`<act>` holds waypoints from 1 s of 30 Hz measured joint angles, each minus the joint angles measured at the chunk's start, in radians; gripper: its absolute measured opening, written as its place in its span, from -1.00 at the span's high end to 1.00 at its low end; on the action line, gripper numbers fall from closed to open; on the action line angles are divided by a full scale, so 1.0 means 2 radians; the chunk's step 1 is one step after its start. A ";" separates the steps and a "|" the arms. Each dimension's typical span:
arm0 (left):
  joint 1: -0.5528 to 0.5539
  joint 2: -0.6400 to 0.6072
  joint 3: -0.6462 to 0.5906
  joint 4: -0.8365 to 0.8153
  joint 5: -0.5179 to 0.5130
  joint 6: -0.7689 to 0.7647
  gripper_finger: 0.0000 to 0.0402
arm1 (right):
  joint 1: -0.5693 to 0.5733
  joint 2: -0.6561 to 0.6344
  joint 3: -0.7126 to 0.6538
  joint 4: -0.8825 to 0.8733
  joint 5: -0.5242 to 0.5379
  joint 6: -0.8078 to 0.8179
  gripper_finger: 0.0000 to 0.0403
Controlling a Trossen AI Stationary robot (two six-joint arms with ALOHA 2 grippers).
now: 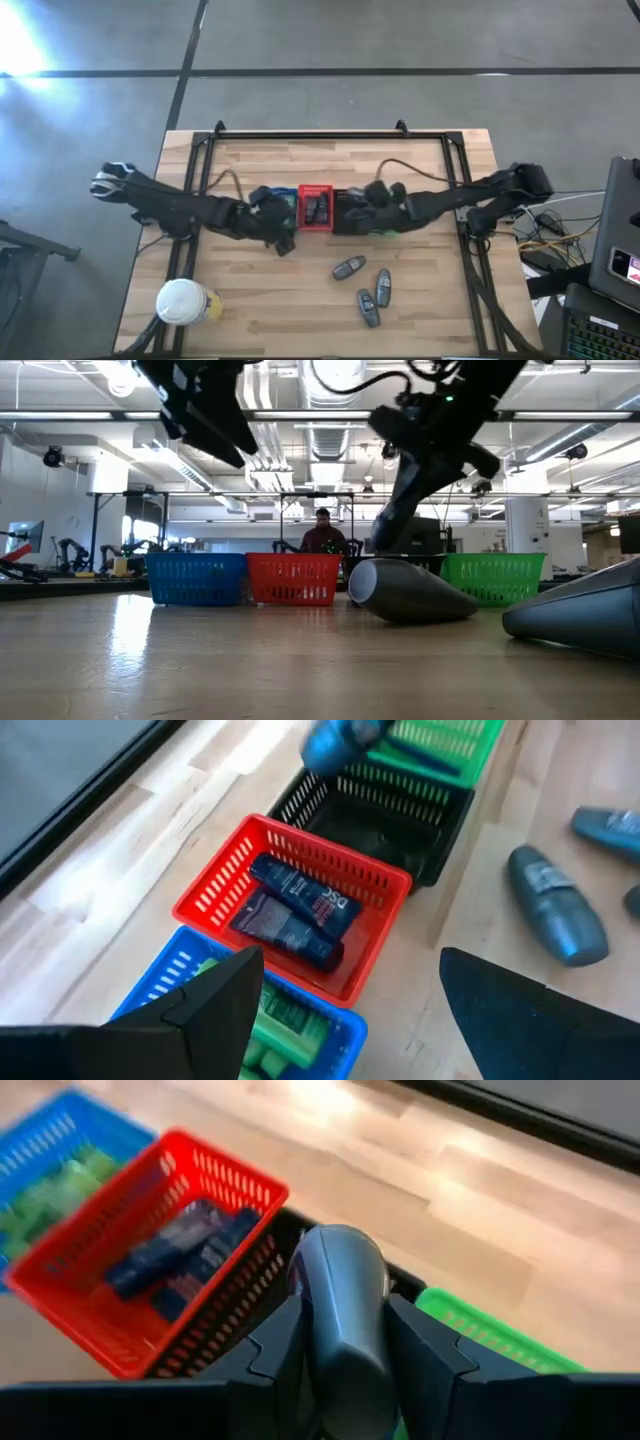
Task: Pick & Place Travel size toiletries
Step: Put the deodorant into the black basket
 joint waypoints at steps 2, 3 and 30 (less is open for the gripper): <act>0.000 -0.029 -0.028 0.018 0.000 -0.007 -0.53 | 0.000 0.031 0.026 -0.010 -0.010 -0.014 0.44; 0.000 -0.044 -0.041 0.025 0.000 -0.008 -0.53 | 0.000 0.044 0.039 -0.009 -0.018 -0.018 0.44; 0.000 -0.177 -0.164 0.110 0.015 0.009 -0.53 | 0.008 0.206 0.234 -0.162 -0.052 0.046 -0.29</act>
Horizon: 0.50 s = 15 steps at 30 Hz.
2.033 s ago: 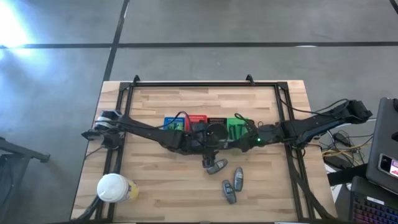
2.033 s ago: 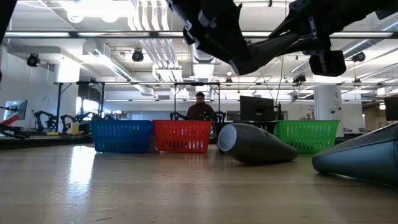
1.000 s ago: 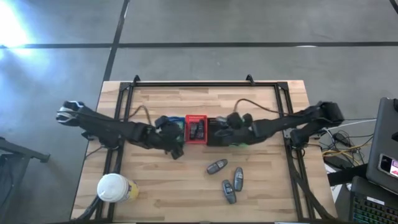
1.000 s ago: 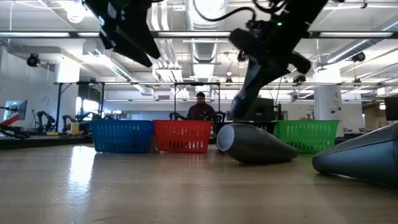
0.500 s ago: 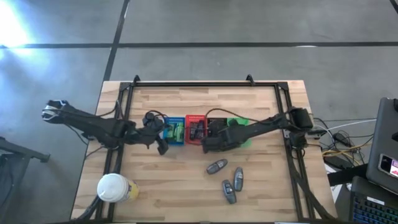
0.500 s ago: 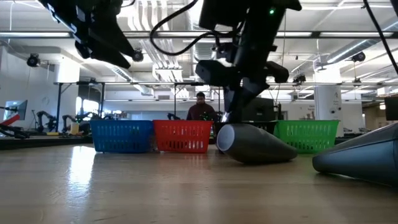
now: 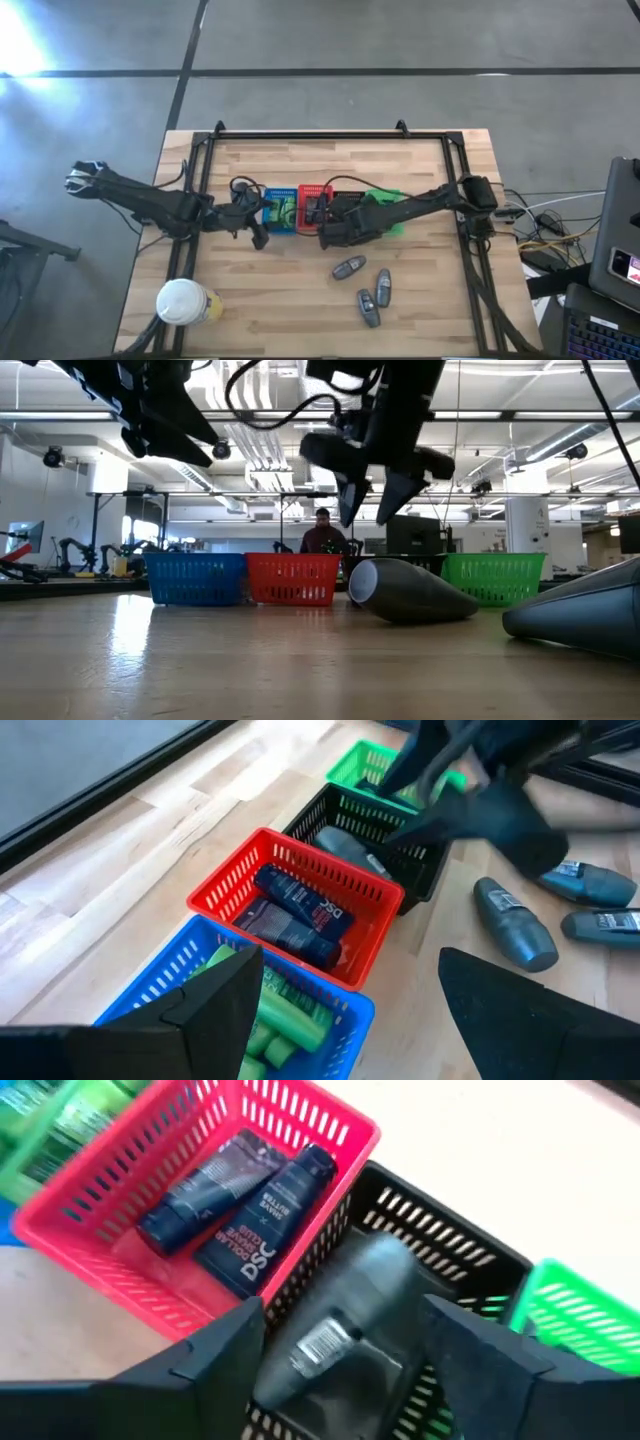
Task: Pick & Place Travel size toiletries
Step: Put the deodorant into the black basket
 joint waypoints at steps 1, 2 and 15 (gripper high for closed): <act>0.000 0.000 0.001 -0.001 0.000 0.000 -0.53 | 0.001 -0.007 0.000 -0.005 -0.003 -0.001 -0.34; 0.000 0.000 0.001 0.000 0.000 0.000 -0.53 | 0.002 -0.016 0.000 -0.011 -0.010 -0.005 -0.38; -0.001 0.000 0.001 -0.002 0.005 -0.013 -0.53 | 0.067 -0.071 -0.009 -0.129 -0.284 0.122 -0.55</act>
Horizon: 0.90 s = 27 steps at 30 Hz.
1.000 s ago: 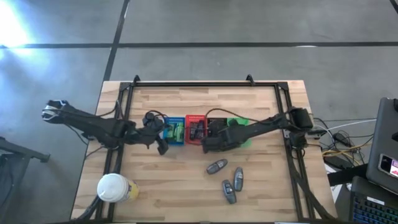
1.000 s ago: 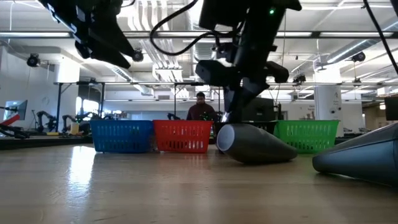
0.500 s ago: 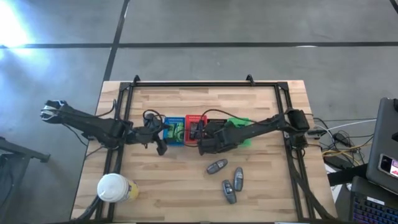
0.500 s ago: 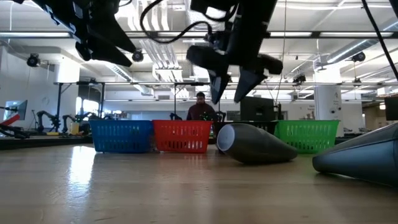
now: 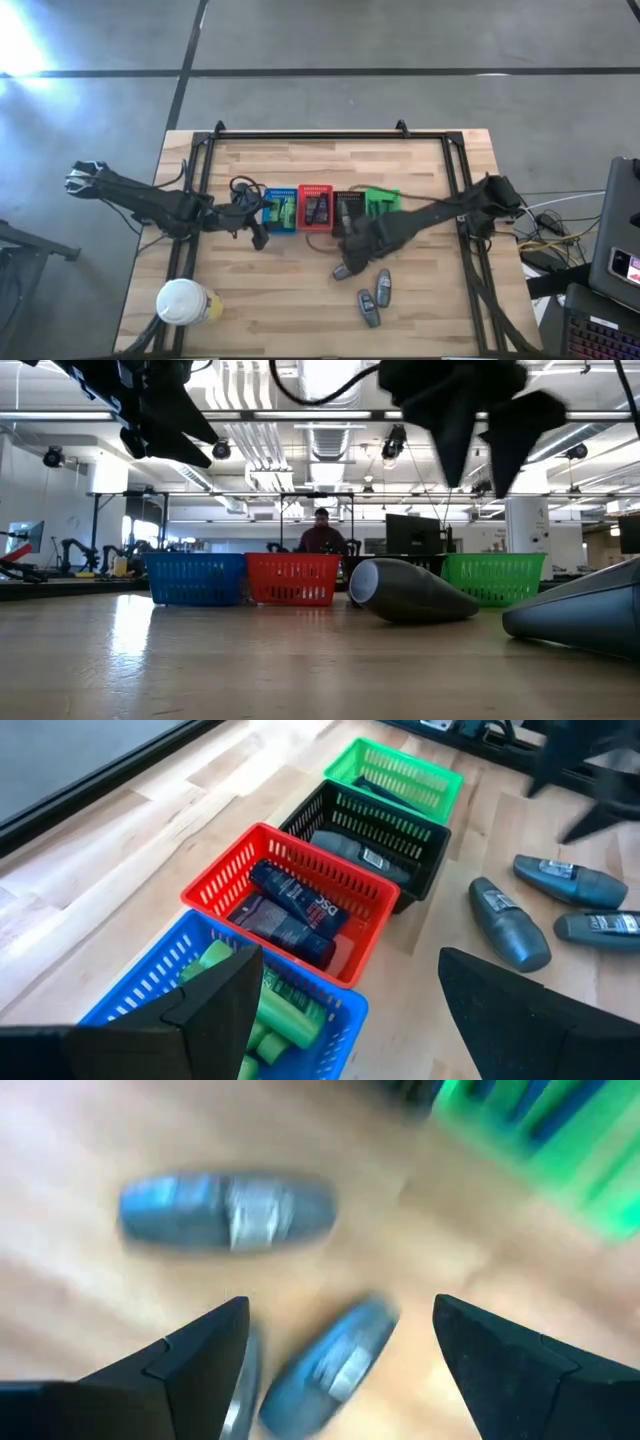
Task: Pick & Place Travel size toiletries
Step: Put the deodorant into the black basket
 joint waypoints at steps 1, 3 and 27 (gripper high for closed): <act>0.000 0.000 0.000 0.000 0.003 0.001 -0.53 | 0.009 0.002 0.000 0.003 -0.014 0.014 -0.54; 0.000 0.000 -0.001 0.000 0.007 0.006 -0.53 | 0.027 0.010 -0.001 0.011 -0.035 0.044 -0.52; 0.000 0.000 -0.001 -0.008 0.037 0.019 -0.53 | 0.093 0.039 -0.120 0.158 -0.097 0.272 -0.43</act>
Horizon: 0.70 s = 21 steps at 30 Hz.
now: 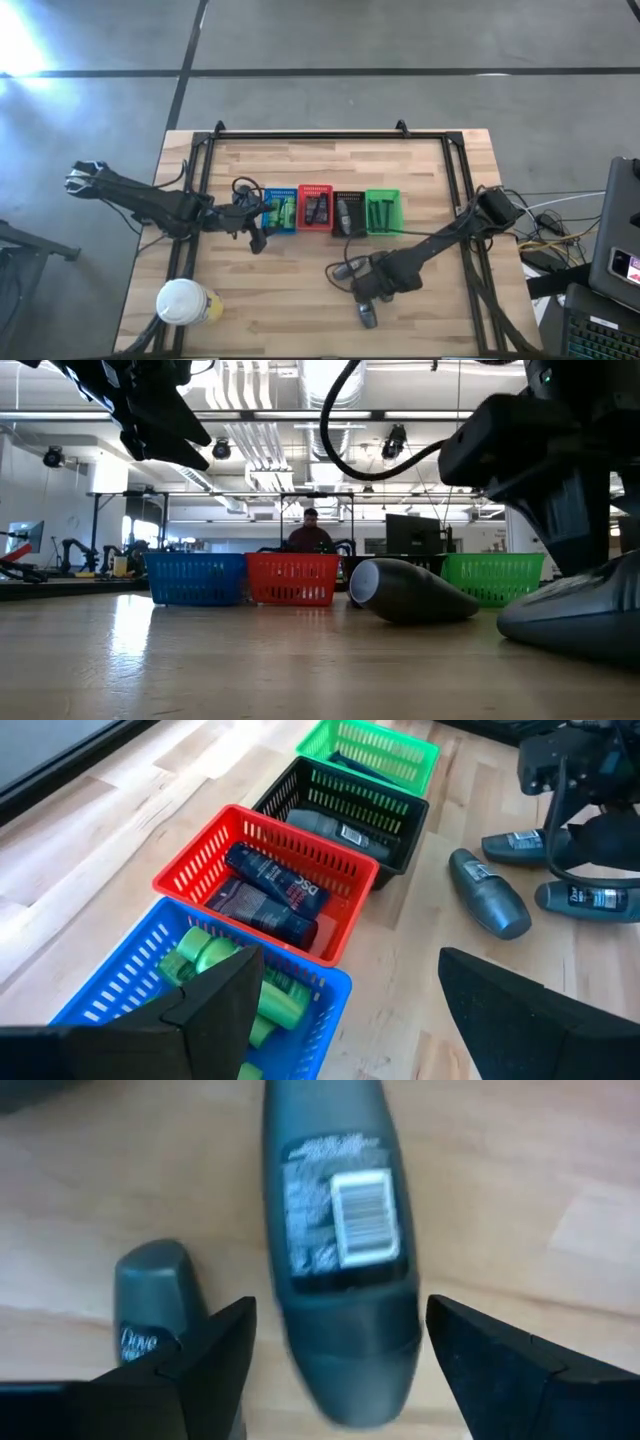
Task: Pick & Place Travel size toiletries
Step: Put the deodorant into the black basket
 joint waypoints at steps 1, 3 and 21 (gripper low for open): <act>0.000 0.000 0.000 0.000 0.000 0.000 -0.53 | 0.000 0.000 -0.003 0.001 0.005 -0.003 -0.45; 0.000 0.000 0.000 0.000 0.000 0.000 -0.53 | -0.001 0.002 -0.014 0.016 0.015 -0.017 -0.47; 0.001 0.000 -0.019 0.002 -0.005 -0.016 -0.53 | -0.013 -0.025 -0.049 0.053 0.076 -0.120 0.00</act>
